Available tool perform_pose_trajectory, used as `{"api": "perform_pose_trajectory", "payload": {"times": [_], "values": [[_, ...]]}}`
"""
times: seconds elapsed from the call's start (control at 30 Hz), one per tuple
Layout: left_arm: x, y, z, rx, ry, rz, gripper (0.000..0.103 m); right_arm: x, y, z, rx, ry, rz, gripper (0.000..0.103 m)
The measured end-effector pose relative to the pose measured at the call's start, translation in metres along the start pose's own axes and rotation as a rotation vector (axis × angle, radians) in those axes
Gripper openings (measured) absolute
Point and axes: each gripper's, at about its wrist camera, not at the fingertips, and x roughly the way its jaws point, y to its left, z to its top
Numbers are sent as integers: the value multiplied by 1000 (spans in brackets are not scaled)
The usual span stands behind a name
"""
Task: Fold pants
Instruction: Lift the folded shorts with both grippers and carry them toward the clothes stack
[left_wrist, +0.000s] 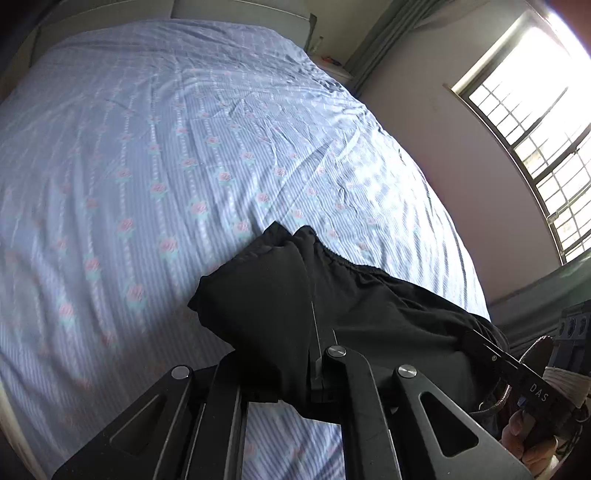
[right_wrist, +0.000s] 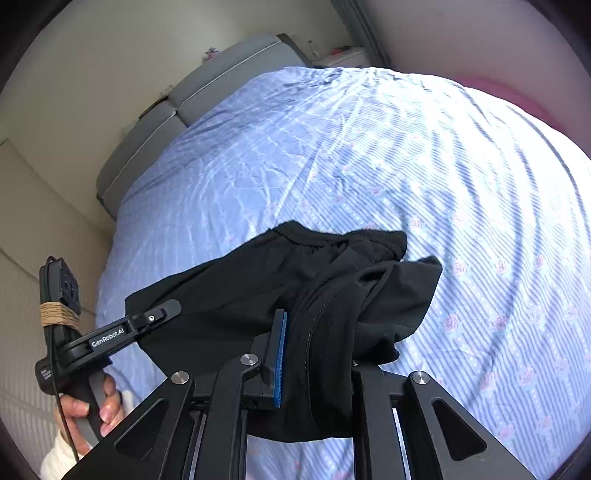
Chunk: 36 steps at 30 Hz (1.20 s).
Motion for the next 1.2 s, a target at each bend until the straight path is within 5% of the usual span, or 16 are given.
{"api": "perform_pose_trajectory", "payload": {"times": [0.4, 0.6, 0.83, 1.2], "values": [[-226, -14, -172, -342, -256, 128, 8, -141, 84, -91, -294, 165, 269, 15], [-304, 4, -248, -483, -304, 241, 8, -169, 129, -149, -440, 235, 436, 15], [-373, 20, -314, -569, -356, 354, 8, -187, 173, -205, -518, 323, 555, 15], [-440, 76, -356, -518, -437, 323, 8, -222, 247, -264, -640, 309, 583, 15]]}}
